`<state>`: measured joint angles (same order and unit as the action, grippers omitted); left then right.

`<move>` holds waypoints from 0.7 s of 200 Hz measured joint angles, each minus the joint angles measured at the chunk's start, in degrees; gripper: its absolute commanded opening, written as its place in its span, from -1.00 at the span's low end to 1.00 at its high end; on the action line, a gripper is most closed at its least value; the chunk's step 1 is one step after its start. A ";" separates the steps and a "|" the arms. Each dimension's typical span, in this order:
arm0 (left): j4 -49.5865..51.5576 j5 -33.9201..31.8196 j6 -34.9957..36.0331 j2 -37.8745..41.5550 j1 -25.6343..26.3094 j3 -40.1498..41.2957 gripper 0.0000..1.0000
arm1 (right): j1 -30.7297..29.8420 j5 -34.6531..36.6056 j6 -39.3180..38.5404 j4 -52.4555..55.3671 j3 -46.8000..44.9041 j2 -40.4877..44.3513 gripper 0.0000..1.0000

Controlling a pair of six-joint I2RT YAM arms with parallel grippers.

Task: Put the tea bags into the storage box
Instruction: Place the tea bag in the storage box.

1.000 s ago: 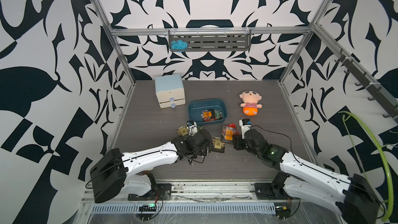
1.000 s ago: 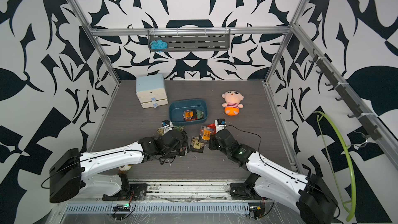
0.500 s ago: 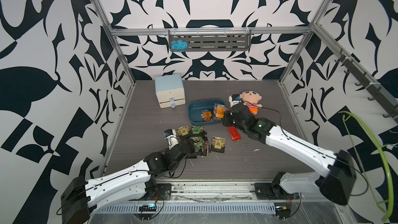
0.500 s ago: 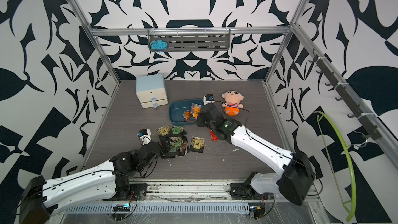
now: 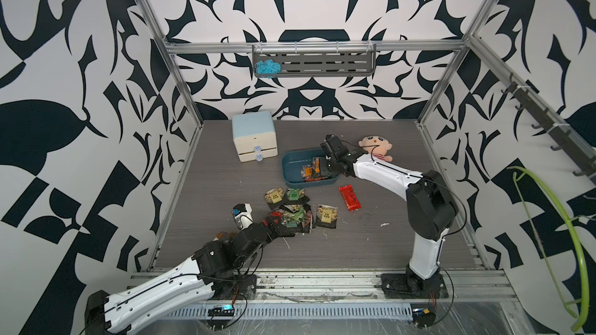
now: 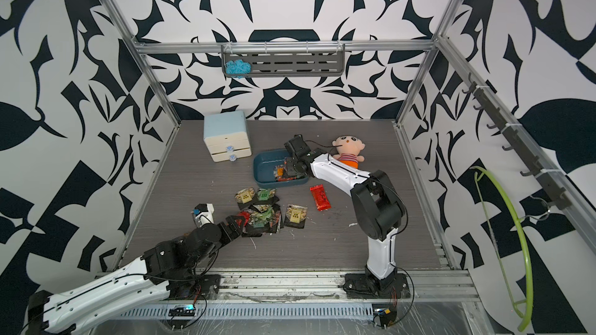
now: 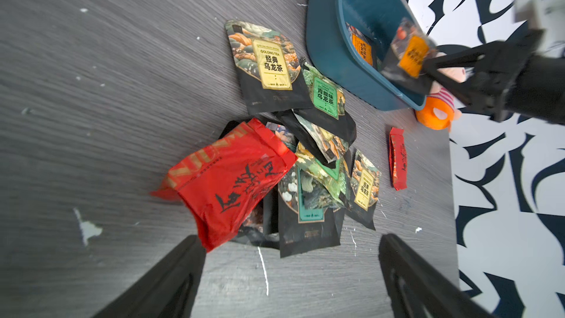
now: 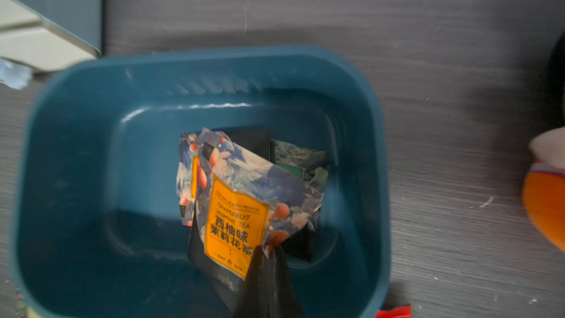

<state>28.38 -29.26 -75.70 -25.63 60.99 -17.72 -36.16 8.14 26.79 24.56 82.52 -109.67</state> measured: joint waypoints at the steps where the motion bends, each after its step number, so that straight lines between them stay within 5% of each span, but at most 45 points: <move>1: 0.04 0.00 0.00 0.11 -0.02 0.02 0.90 | 0.00 -0.02 0.00 0.07 0.07 -0.09 -1.00; 27: 1.03 0.37 -0.72 3.26 0.00 1.46 0.89 | -0.26 -0.20 -0.24 1.49 1.77 -1.95 -0.78; 67: 1.68 0.35 -0.79 4.44 0.00 1.62 0.89 | -0.35 0.90 -0.50 2.40 1.73 -0.61 -0.17; 103: -1.14 0.00 0.35 1.20 0.00 1.51 0.89 | -0.35 3.85 -1.55 3.17 -1.64 6.78 -0.14; 140: -5.99 -1.53 1.60 -9.18 0.00 -1.31 0.89 | -0.35 5.68 -2.75 3.58 -10.99 23.80 -0.14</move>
<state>22.39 -30.79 -74.11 -34.81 60.99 -19.03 -36.51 13.82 24.03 28.14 71.53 -85.86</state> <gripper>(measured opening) 0.943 0.431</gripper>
